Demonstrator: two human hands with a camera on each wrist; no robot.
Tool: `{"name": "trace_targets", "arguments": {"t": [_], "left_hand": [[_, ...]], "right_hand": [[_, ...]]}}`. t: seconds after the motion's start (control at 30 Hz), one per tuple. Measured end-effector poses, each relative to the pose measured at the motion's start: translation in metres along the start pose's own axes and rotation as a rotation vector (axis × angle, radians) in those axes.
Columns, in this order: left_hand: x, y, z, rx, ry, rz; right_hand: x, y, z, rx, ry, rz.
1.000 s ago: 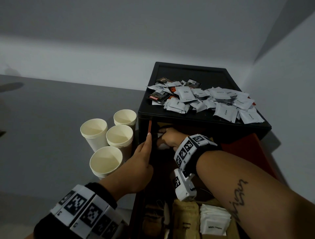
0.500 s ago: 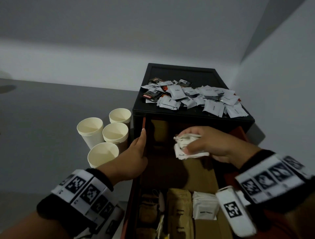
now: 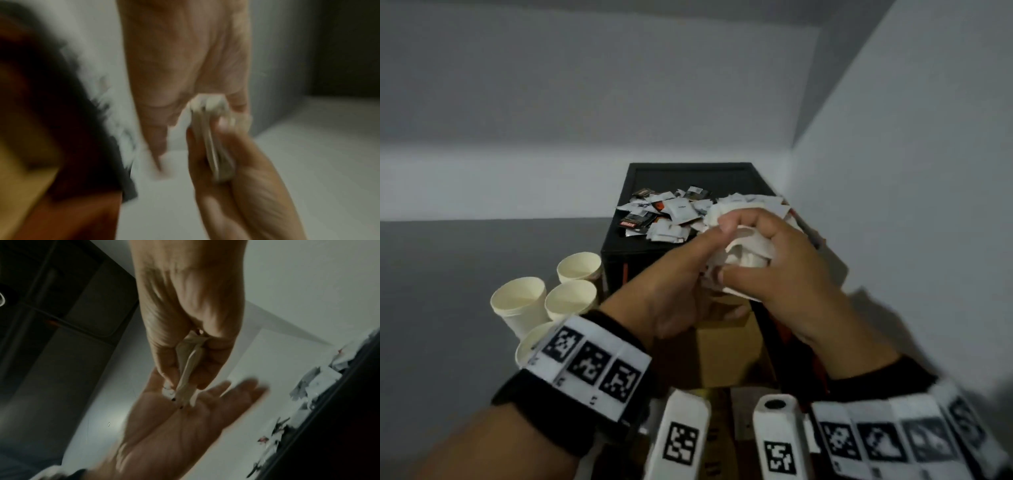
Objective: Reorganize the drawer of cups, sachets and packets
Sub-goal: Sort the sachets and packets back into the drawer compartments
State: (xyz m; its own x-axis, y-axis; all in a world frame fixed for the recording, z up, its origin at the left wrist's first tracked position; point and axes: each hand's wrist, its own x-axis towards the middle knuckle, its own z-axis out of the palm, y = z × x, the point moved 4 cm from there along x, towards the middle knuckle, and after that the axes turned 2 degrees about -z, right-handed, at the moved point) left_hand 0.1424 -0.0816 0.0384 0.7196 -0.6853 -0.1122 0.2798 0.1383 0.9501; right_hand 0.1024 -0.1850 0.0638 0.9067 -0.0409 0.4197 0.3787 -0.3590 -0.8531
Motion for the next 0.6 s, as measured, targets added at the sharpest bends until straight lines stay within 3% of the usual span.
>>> {"name": "trace_targets", "arguments": {"t": [0.1, 0.23, 0.37, 0.43, 0.5, 0.6], "left_hand": [[0.01, -0.015, 0.004, -0.216, 0.031, -0.006], [0.014, -0.028, 0.003, -0.332, 0.02, 0.008], [0.014, -0.032, -0.003, -0.347, 0.008, 0.057], [0.014, -0.033, -0.007, -0.332, 0.023, 0.068], [0.014, -0.034, -0.011, -0.326, 0.049, 0.06], [0.015, -0.038, -0.014, -0.309, 0.052, 0.045]], "right_hand": [[0.0, 0.012, 0.007, -0.15, -0.006, 0.001], [-0.001, 0.032, 0.01, -0.344, -0.073, 0.03], [-0.006, 0.039, 0.007, 0.159, -0.178, 0.144], [-0.004, 0.041, -0.002, 0.283, -0.061, 0.152], [0.005, 0.044, -0.012, 0.204, 0.077, 0.145], [0.019, 0.046, -0.02, -0.015, 0.053, 0.16]]}}
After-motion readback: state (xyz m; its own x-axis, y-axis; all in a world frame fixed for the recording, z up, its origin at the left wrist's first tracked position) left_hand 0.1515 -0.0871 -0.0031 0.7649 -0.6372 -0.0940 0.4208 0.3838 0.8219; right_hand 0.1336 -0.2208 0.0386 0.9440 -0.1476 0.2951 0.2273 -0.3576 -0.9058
